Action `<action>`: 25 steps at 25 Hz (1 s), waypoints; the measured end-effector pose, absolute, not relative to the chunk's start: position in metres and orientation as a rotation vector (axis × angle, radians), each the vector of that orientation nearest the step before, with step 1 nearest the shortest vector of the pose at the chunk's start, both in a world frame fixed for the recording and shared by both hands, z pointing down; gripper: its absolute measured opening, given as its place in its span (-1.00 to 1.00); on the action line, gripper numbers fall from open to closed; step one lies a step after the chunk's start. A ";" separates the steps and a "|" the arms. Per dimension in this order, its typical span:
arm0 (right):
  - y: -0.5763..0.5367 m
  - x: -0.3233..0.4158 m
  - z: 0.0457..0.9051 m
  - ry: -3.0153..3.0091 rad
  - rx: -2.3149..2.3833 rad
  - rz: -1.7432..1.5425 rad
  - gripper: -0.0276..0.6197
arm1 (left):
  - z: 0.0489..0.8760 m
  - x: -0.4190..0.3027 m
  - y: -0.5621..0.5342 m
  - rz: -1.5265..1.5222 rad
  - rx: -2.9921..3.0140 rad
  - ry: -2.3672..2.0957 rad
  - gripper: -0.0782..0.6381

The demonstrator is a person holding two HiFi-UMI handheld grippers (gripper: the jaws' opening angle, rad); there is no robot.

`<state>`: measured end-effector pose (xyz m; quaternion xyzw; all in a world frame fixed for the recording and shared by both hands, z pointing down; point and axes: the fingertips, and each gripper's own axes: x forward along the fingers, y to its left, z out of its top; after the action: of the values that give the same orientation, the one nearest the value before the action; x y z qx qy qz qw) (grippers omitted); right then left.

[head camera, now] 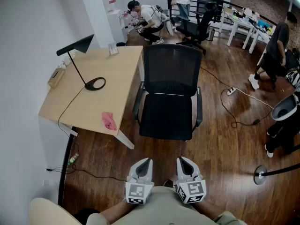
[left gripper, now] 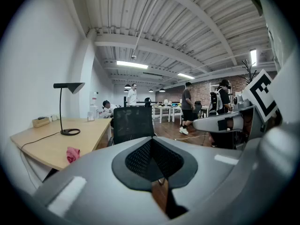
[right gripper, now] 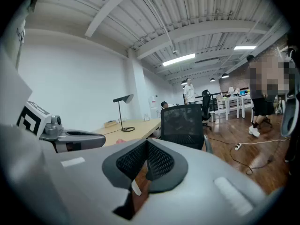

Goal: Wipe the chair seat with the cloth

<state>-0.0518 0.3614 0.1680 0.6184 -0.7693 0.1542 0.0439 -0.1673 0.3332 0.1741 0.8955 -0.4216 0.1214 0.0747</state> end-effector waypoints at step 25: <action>0.105 -0.159 0.164 -2.397 1.706 0.340 -0.85 | 0.187 -0.272 0.083 0.276 2.538 -1.458 -0.77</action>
<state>-0.1595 0.1045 0.1640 0.5737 -0.8060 0.1145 0.0900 -0.2718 0.0835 0.1868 0.8589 -0.4933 0.0936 0.1004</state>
